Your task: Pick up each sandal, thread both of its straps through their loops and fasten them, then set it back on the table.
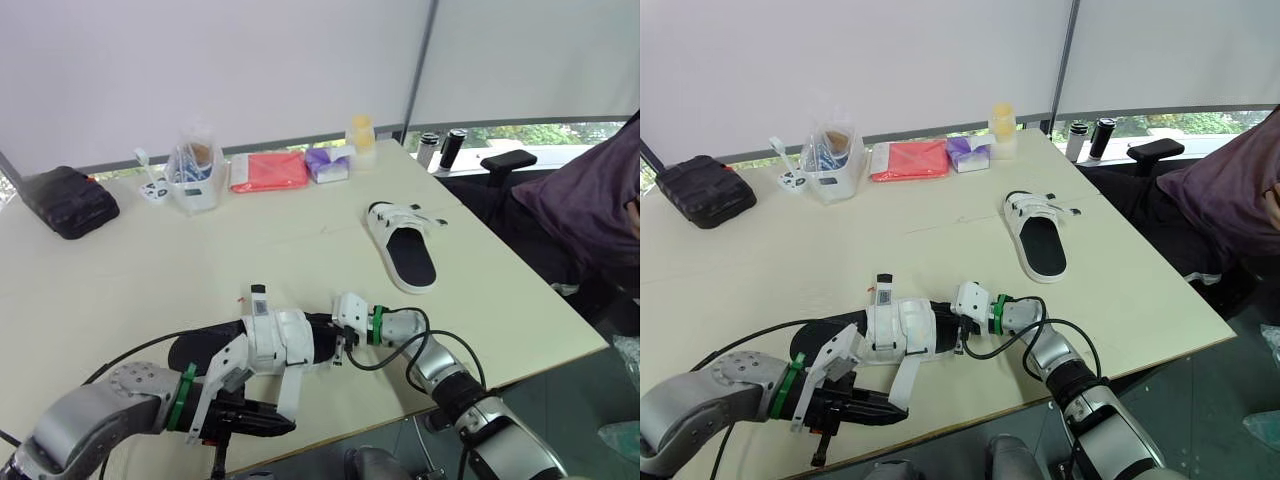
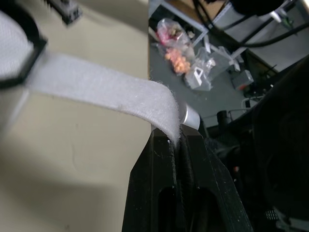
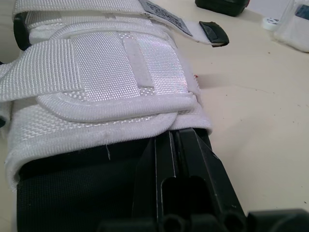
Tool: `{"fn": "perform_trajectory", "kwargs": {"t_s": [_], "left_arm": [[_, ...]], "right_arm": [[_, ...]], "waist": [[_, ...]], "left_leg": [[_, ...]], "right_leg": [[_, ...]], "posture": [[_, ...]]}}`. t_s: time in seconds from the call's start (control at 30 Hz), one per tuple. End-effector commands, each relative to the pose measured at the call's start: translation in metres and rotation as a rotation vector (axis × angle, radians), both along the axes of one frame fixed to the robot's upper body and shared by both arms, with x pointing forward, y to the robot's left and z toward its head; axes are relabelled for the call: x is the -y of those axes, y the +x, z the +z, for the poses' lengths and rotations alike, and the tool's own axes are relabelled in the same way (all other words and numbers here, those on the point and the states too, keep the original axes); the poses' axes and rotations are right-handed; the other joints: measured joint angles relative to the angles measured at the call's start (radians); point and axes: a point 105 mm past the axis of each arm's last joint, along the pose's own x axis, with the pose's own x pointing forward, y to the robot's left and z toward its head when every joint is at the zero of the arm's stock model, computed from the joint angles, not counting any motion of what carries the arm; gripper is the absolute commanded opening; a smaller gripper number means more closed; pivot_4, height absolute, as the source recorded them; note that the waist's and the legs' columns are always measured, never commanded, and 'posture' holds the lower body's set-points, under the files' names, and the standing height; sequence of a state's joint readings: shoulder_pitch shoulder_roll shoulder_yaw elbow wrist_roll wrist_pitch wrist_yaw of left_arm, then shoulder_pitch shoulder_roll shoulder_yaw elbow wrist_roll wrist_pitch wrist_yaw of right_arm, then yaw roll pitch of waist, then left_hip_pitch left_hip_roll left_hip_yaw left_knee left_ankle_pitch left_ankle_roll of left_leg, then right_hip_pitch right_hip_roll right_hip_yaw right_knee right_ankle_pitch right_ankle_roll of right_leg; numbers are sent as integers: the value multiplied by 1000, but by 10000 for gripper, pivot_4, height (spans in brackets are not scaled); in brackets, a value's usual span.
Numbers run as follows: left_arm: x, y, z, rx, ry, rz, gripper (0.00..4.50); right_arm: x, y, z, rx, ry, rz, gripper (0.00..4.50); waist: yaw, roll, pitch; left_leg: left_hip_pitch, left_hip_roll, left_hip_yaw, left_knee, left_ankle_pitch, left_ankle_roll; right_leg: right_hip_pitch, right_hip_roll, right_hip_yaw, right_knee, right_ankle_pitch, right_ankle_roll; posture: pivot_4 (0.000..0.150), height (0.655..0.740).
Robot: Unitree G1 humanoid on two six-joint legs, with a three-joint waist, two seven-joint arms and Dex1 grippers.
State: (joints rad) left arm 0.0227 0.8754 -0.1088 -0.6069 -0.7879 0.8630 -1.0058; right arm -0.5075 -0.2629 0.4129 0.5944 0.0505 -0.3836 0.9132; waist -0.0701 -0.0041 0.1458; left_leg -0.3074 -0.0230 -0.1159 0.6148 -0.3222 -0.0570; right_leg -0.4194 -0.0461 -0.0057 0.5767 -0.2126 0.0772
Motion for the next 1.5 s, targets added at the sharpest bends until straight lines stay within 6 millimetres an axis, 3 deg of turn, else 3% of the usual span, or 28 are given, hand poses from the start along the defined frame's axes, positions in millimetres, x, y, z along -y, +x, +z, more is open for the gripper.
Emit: {"fn": "perform_trajectory", "kwargs": {"t_s": [0.03,0.37,0.53,0.73,0.83,1.07,1.23,1.33,1.5], "left_arm": [[11,-7,14,4,-71,-48,190],[27,50,50,62,-332,249,190],[20,81,36,60,-310,490,190],[16,95,26,17,-304,616,190],[14,96,24,18,-293,625,10292],[10,100,29,56,-274,603,44488],[2,90,67,144,-291,406,44855],[-7,91,79,211,-239,328,44855],[-24,122,90,383,-118,290,44855]], "right_arm": [[46,-22,-86,-259,-285,-95,0],[47,-21,-86,-262,-286,-103,0],[48,-21,-87,-263,-287,-106,0],[48,-21,-86,-262,-285,-110,0],[48,-20,-86,-261,-284,-114,0],[48,-19,-86,-259,-284,-119,0],[49,-18,-85,-258,-281,-125,0],[49,-18,-86,-258,-282,-126,0],[49,-17,-86,-258,-284,-127,0]], "waist": [[0,-1,0],[3,-4,1],[6,-4,0],[7,-5,-1],[7,-6,-2],[7,-5,-2],[6,-6,0],[3,-4,0],[3,-2,1]], "left_leg": [[-1,0,0,0,0,0],[2,0,-1,0,0,1],[4,0,-1,0,0,1],[4,-1,-1,1,0,1],[4,-1,-1,1,0,1],[4,-2,-1,1,0,1],[4,-2,-2,1,0,1],[4,-2,-1,1,0,0],[3,-3,-1,1,0,1]], "right_leg": [[1,0,0,0,0,0],[10,0,1,1,0,0],[11,1,2,2,0,0],[12,1,3,3,0,0],[12,1,2,3,0,0],[12,1,2,2,0,0],[11,2,2,3,0,0],[11,1,1,2,0,0],[11,1,2,2,0,0]], "posture": [[1500,7400],[1500,7400],[1500,7400],[1500,7400],[1500,7400],[1500,7400],[1500,7400],[1500,7400],[1500,7400]]}}
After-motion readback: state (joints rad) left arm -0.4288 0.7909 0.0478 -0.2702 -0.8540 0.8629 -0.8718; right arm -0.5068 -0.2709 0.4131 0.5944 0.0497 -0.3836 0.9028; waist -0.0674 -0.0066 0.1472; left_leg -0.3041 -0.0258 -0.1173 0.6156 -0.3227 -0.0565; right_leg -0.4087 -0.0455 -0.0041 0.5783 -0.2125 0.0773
